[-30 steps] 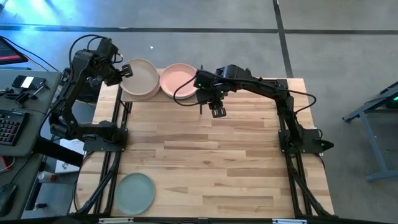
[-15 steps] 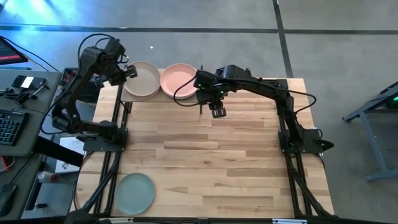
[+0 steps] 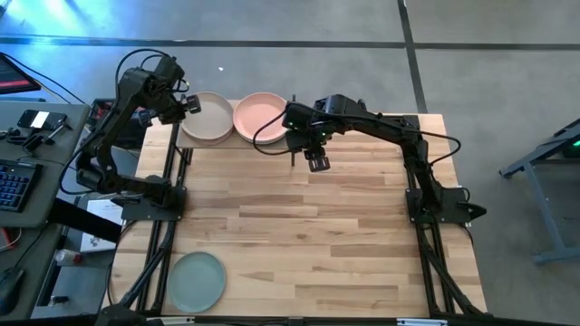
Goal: Place and stack plates onto a shelf
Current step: Stack the white plate on top of the pink plate on the shelf, then stack the light blue plate on top of the white plate on the shelf
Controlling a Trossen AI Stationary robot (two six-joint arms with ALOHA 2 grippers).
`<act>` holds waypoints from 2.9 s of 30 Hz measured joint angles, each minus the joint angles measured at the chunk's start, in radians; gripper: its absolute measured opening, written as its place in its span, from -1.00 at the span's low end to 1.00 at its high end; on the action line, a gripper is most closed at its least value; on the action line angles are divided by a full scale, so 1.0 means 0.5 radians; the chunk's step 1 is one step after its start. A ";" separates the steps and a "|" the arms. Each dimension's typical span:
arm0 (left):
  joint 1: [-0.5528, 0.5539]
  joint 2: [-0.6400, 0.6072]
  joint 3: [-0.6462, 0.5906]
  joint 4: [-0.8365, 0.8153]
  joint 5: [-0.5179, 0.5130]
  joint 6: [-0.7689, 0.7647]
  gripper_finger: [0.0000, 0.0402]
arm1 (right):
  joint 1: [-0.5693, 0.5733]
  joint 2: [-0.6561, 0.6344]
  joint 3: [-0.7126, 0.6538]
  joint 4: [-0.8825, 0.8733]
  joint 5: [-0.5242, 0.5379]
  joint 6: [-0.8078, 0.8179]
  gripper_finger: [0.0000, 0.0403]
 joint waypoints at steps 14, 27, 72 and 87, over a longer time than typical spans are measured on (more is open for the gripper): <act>0.000 -0.001 0.001 -0.106 0.058 0.137 -0.71 | 0.000 0.000 0.000 0.001 0.000 0.000 -0.23; -0.301 -0.083 0.001 -0.164 0.488 0.423 -0.73 | 0.003 0.000 0.000 0.000 -0.121 0.146 -0.23; -3.046 -0.314 0.001 -0.234 0.442 -0.020 -0.64 | 0.973 0.001 0.001 0.200 0.018 2.117 -0.23; -3.574 0.178 0.001 0.045 0.181 0.258 -0.58 | 1.266 0.001 0.001 0.200 0.288 2.445 -0.23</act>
